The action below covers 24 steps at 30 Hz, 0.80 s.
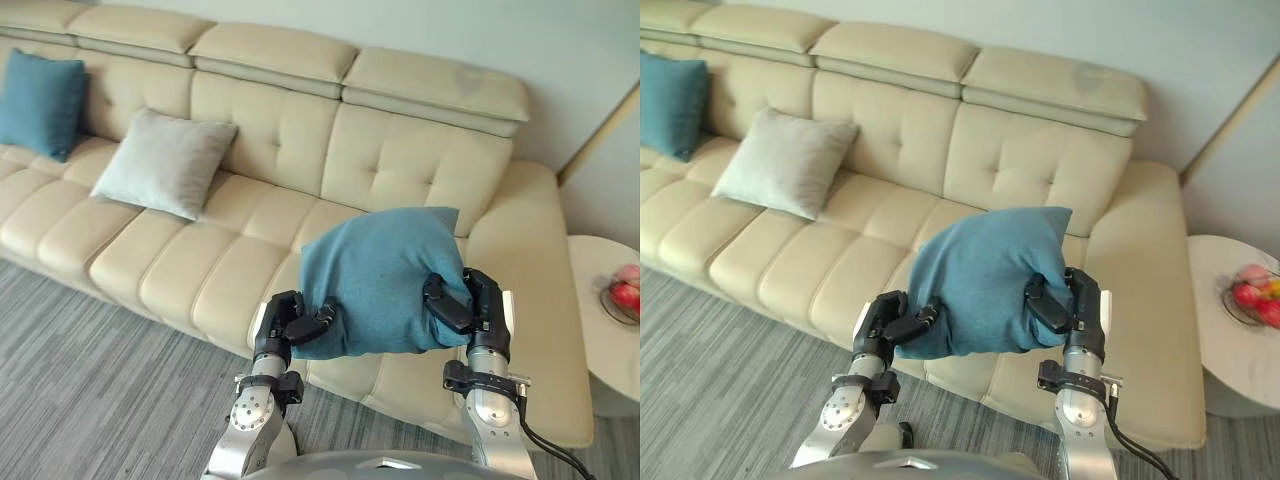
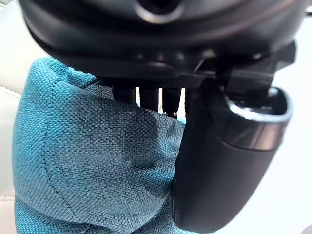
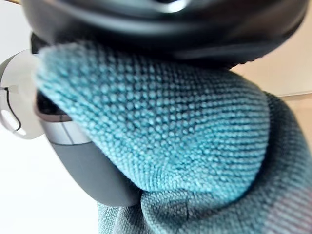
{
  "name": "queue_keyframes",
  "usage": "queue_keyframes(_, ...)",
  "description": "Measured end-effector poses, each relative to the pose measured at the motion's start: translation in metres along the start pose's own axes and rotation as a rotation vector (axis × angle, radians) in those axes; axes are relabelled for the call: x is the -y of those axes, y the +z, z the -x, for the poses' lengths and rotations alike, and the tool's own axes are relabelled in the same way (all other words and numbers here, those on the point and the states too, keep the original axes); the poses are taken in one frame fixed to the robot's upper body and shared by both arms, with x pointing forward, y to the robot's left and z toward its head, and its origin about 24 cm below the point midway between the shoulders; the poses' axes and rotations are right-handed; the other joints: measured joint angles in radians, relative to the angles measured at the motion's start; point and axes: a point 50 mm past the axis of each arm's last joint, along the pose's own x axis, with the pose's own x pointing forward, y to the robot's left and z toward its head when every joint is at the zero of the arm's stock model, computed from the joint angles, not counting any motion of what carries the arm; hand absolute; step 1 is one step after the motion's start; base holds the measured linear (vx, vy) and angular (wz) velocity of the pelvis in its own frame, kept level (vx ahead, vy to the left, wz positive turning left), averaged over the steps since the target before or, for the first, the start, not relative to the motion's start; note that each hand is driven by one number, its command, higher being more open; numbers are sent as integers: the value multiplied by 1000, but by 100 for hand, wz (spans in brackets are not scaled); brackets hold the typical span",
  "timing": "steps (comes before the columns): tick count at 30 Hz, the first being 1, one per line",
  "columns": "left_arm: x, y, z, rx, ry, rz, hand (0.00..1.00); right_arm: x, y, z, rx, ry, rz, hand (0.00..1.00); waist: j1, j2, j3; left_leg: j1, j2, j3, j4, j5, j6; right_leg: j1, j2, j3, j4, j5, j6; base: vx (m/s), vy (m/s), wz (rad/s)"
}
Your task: Pick up cushions and gather them together orderly.
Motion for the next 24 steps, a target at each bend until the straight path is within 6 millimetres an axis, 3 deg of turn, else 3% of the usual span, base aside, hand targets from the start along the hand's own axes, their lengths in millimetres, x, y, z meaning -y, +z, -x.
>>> queue_keyframes(1,-3,-4,0,-18,6,-15,0,-1,-9,-4,-32,16,23,0,-7,8,5,56,7,40,-58,8,7,-42,-3,-42,82,16,-10,36,83,-79)
queue_keyframes(4,-6,-4,0,-21,9,-24,0,-1,-15,-4,-56,35,42,0,-33,18,10,107,2,69,-126,22,3,-90,11,-149,56,2,-27,30,2,-35)
queue_keyframes(5,-7,-3,-1,-15,7,-33,0,0,-18,-4,-65,37,51,0,-50,3,7,110,-20,70,-137,31,-6,-106,28,-183,-44,74,-38,75,-32,16)
queue_keyframes(7,-2,-5,-5,-29,-3,-32,0,8,-23,-7,-81,36,95,0,-71,34,6,105,-26,-17,-142,39,-9,-88,41,-196,-82,92,-35,133,-50,12)
queue_keyframes(9,-1,-5,-5,-28,-6,-32,0,10,-24,-8,-84,45,108,0,-60,61,-5,115,-7,-53,-188,48,-23,-61,64,-193,-149,127,-43,152,-86,-21)
queue_keyframes(12,0,-6,-5,-33,-7,-27,0,11,-26,-5,-92,42,108,0,-61,73,-6,140,17,-69,-195,52,-33,7,85,-221,-222,139,-50,113,-71,19)
queue_keyframes(14,1,-6,-5,-34,-7,-18,0,14,-24,0,-87,36,104,0,-56,74,3,122,29,-85,-101,42,-48,63,86,-243,-254,138,-51,68,-66,31)
queue_keyframes(15,2,-7,-3,-38,-1,-4,0,16,-13,6,-46,28,89,0,-36,84,11,54,55,-87,106,35,-59,110,90,-253,-272,132,-59,50,-22,2)
queue_keyframes(16,3,-7,0,-33,7,19,0,16,0,7,9,29,78,0,-22,114,9,-1,86,-90,239,38,-61,129,110,-250,-281,127,-67,89,8,0)
queue_keyframes(17,4,-6,2,-27,13,34,0,15,8,7,41,31,68,0,-21,124,7,-22,95,-104,286,50,-67,140,114,-245,-285,123,-72,100,29,-6)
queue_keyframes(19,6,-2,2,-11,10,45,0,14,14,6,69,27,55,0,-12,110,14,-45,86,-112,318,58,-57,149,101,-236,-290,121,-75,84,40,-9)
queue_keyframes(20,9,2,1,7,-2,56,0,15,19,4,88,15,49,0,6,101,12,-32,63,-123,232,-13,-33,143,88,-218,-289,122,-74,77,60,-20)
queue_keyframes(21,10,4,1,14,-5,59,0,15,20,3,93,11,47,0,6,101,12,-28,55,-135,186,-24,-27,140,85,-217,-288,122,-74,72,94,-25)
queue_keyframes(22,11,7,1,27,-13,62,0,16,22,1,102,2,46,0,6,105,9,-5,36,-180,17,-10,-22,129,83,-214,-285,123,-72,65,133,-13)
queue_keyframes(23,11,7,1,30,-14,62,0,17,22,0,103,0,48,0,6,110,6,9,34,-192,-53,27,-21,127,89,-212,-285,123,-70,56,142,-28)
queue_keyframes(24,10,7,0,29,-15,52,0,16,19,-1,92,1,52,0,9,115,-7,29,42,-201,-119,76,-58,122,99,-195,-286,118,-54,81,134,-31)
